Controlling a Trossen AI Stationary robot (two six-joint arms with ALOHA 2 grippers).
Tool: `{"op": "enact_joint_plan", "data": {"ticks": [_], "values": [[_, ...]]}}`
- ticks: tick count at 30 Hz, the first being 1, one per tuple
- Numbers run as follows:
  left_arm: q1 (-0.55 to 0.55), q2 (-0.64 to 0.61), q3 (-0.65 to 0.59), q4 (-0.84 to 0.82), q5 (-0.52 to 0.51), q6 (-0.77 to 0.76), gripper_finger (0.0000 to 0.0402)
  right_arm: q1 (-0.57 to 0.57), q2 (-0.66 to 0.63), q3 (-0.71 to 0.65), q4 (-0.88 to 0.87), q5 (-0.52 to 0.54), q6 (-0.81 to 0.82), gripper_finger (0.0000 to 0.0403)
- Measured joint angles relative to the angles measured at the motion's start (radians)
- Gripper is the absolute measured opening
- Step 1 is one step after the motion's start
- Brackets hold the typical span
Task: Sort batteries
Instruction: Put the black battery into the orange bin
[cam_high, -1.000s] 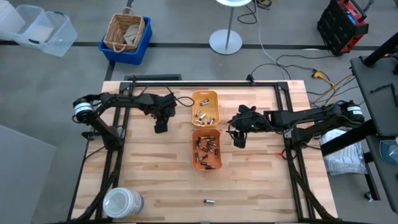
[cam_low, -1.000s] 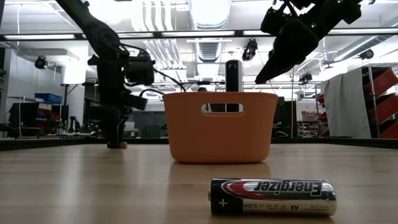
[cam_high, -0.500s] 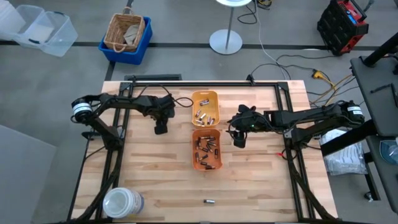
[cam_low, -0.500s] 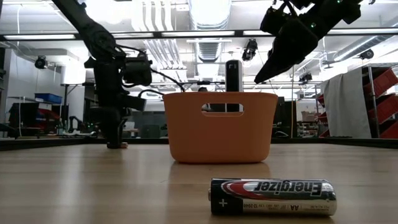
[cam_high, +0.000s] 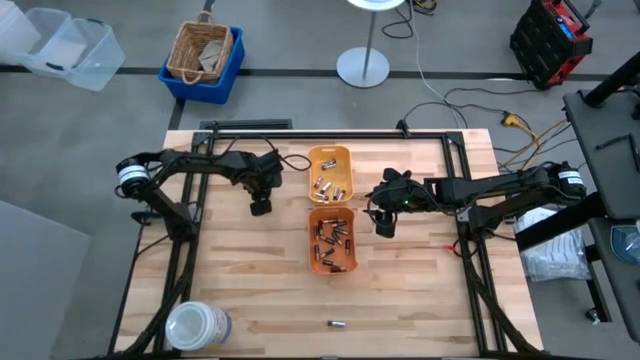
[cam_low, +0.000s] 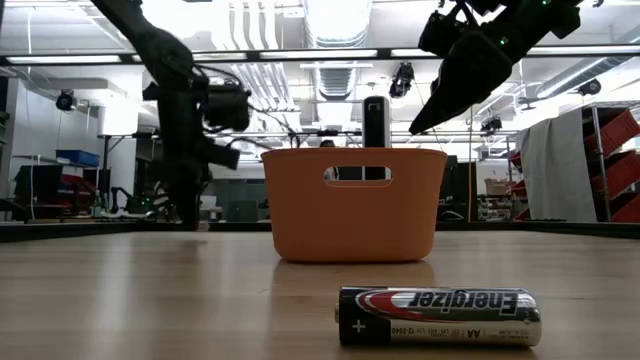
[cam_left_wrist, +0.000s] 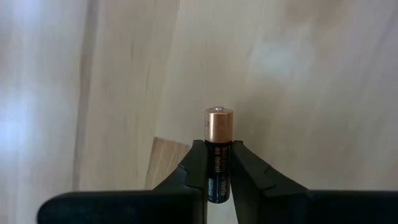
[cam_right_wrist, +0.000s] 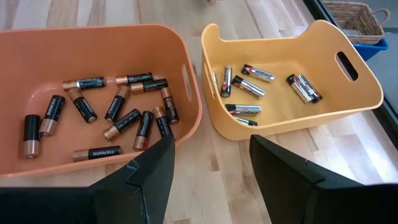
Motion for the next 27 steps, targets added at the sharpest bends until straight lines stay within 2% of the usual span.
{"op": "enact_joint_plan", "data": {"ticks": [6, 14, 20, 27], "values": [[-0.057, -0.025, 0.080, -0.071, 0.006, -0.048, 0.0021, 0.000, 0.000, 0.000, -0.001, 0.000, 0.000, 0.0201], [-0.249, -0.101, 0.195, -0.066, 0.010, -0.142, 0.0020, 0.000, 0.000, -0.001, -0.005, 0.001, -0.004, 0.0201], [-0.427, -0.126, 0.224, 0.157, -0.002, -0.196, 0.0020, 0.000, 0.000, -0.002, -0.007, 0.001, -0.013, 0.0201], [-0.568, -0.070, 0.224, 0.404, -0.157, -0.225, 0.0020, 0.000, 0.000, -0.003, -0.008, 0.001, -0.010, 0.0201]]}}
